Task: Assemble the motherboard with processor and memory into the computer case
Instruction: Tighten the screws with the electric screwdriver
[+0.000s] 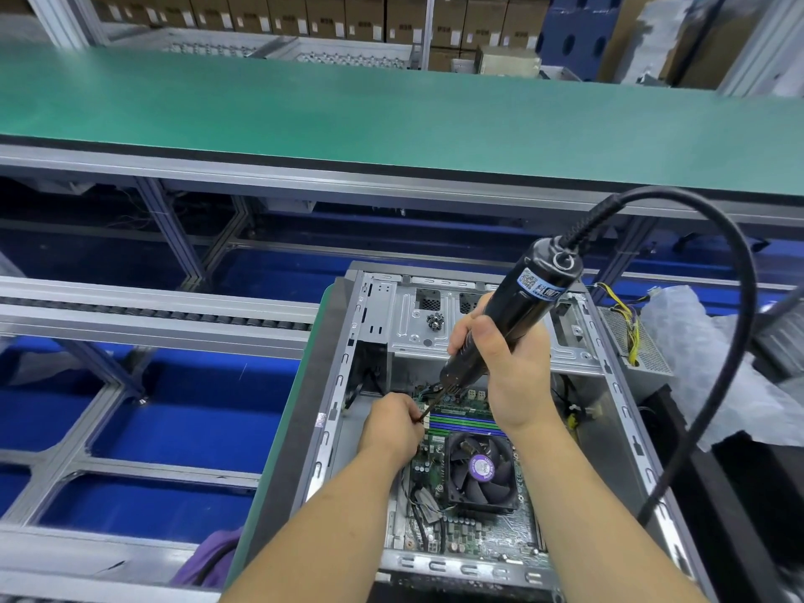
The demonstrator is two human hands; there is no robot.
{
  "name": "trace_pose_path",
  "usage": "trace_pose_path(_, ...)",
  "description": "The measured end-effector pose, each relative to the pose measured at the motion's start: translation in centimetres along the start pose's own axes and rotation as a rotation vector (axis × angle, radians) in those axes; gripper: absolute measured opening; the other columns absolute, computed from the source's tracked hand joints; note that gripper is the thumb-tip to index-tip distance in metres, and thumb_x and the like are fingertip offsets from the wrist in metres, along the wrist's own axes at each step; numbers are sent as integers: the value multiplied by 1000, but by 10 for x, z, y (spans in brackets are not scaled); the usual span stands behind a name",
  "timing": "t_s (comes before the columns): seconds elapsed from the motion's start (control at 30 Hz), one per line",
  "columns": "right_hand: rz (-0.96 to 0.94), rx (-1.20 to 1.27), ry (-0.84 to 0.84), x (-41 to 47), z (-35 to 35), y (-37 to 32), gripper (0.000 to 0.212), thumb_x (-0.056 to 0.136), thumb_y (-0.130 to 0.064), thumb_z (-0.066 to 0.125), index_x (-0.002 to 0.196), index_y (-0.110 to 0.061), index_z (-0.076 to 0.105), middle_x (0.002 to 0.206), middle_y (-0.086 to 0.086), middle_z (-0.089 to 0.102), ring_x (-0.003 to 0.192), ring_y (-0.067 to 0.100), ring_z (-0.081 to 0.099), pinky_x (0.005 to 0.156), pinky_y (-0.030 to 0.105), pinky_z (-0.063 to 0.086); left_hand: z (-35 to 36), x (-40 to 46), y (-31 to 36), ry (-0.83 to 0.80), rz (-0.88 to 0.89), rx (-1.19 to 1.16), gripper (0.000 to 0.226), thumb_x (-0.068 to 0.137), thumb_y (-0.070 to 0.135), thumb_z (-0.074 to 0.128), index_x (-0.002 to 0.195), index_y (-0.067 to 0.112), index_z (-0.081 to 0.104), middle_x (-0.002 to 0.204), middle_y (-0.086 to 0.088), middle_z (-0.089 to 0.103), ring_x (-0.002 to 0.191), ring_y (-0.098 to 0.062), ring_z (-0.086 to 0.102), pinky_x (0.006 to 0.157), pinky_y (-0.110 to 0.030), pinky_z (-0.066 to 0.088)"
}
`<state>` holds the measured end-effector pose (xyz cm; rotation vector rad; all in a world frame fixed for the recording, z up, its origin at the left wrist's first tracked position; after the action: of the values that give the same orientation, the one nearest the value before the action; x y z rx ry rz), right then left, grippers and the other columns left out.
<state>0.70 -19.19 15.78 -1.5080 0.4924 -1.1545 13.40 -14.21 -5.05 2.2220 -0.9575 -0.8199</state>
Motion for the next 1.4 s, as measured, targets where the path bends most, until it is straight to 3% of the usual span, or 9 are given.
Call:
trace_pose_path(0.2, -8, 35, -32, 0, 2, 0, 31, 76, -68, 73, 81, -38, 67, 68, 3, 63, 64, 24, 60, 64, 42, 51, 0, -1, 0, -5, -6, -10, 12, 89, 8, 67, 87, 19, 63, 95, -4, 68, 82, -19, 61, 77, -28, 55)
trace_pose_path(0.37, 0, 29, -87, 1, 2, 3, 15, 82, -52, 70, 81, -37, 67, 67, 4, 63, 64, 25, 59, 67, 40, 49, 0, -4, 4, -23, 23, 40, 13, 90, 6, 64, 87, 19, 65, 95, -4, 69, 89, -22, 66, 80, -31, 57)
trace_pose_path(0.5, -3, 13, -105, -1, 4, 3, 31, 78, -69, 70, 83, -38, 67, 68, 6, 63, 66, 26, 59, 68, 43, 49, -1, -7, 9, -39, 84, 100, 13, 91, 5, 62, 87, 15, 69, 93, -6, 71, 89, -24, 67, 82, -34, 57)
trace_pose_path(0.63, -7, -2, -89, -1, 5, 4, 33, 78, -70, 70, 83, -38, 67, 69, 5, 63, 66, 25, 60, 68, 44, 50, -3, -9, 12, -39, 117, 165, 11, 92, 7, 60, 90, 12, 70, 92, -7, 71, 88, -25, 67, 81, -36, 57)
trace_pose_path(0.77, 18, -34, -113, -1, 6, 7, 33, 79, -65, 70, 81, -33, 65, 69, 10, 63, 67, 25, 59, 69, 41, 51, -2, -12, 14, -78, 131, 227, 13, 93, 8, 58, 93, 13, 70, 92, -7, 72, 87, -25, 67, 80, -38, 58)
trace_pose_path(0.87, 36, -40, -115, -1, 7, 11, 25, 81, -49, 69, 79, -25, 63, 70, 20, 62, 68, 26, 59, 71, 40, 50, -3, -13, 14, -81, 131, 221, 14, 92, 7, 58, 92, 15, 69, 90, -6, 71, 86, -26, 67, 79, -38, 58)
trace_pose_path(1.0, 56, -81, -143, -5, 12, 16, 56, 78, -45, 68, 79, 10, 56, 75, 31, 57, 71, 38, 56, 69, 46, 49, -3, -14, 15, -95, 156, 242, 16, 90, 6, 59, 95, 15, 70, 90, -6, 72, 86, -26, 66, 78, -37, 57)
trace_pose_path(1.2, 47, -56, -129, -6, 10, 10, 61, 76, -46, 67, 79, 14, 56, 76, 34, 55, 73, 41, 54, 71, 48, 47, -3, -14, 15, -72, 148, 216, 16, 86, 4, 60, 79, 18, 63, 88, -8, 69, 82, -26, 64, 73, -34, 54)
trace_pose_path(1.4, 38, -31, -81, -2, 3, 12, 57, 80, -46, 65, 80, 10, 57, 74, 30, 59, 71, 38, 56, 72, 50, 49, -1, -9, 9, -49, 111, 163, 10, 87, 7, 64, 91, 15, 69, 99, -8, 69, 89, -25, 66, 79, -34, 56)
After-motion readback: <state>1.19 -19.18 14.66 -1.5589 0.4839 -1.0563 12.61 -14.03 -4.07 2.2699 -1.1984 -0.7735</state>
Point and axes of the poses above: each hand's wrist, its own x-axis towards the middle knuckle, its own z-axis out of the palm, y = z × x, the point moved 7 cm from there along x, towards the middle knuckle
